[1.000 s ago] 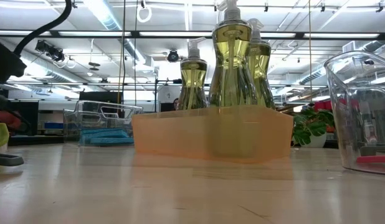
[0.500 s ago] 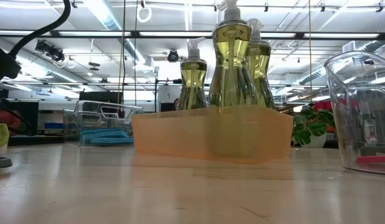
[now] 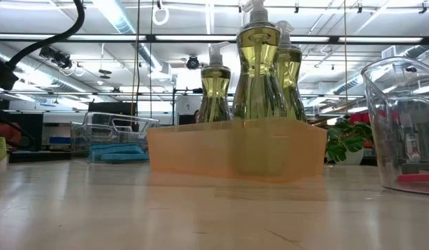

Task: Pick & Place Kitchen Sink Supplies
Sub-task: Put the gray dish brush into the bottom transparent bin

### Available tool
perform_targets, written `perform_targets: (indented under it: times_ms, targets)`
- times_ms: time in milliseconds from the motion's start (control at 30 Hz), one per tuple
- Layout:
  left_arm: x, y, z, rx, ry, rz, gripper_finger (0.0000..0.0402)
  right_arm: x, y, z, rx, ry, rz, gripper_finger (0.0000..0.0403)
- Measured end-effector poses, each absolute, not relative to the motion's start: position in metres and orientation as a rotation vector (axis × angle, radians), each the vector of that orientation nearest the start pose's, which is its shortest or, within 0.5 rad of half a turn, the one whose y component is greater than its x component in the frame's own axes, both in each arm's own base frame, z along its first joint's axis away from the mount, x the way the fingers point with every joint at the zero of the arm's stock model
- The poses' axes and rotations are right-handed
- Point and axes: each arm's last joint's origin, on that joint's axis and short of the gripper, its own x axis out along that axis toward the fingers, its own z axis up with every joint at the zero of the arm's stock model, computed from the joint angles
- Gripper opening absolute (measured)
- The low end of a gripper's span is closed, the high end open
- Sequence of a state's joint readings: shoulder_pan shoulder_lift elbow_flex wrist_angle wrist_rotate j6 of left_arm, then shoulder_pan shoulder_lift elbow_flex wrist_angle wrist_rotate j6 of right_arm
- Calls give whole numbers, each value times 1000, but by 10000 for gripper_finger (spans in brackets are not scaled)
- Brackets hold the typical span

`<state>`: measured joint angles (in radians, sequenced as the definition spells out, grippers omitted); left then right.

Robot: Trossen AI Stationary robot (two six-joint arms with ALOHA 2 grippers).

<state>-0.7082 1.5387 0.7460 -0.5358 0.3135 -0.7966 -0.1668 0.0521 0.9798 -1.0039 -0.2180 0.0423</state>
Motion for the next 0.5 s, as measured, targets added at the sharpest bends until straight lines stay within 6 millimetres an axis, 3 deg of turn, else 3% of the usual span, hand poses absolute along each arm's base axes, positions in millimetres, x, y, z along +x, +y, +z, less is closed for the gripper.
perform_targets:
  times_ms: [300,500]
  targets:
    - [190,-161,143,-325,1566,-300,57,-47,14,342,57,76,50,13]
    - [189,-156,154,-325,1534,-323,59,-47,14,342,57,76,50,13]
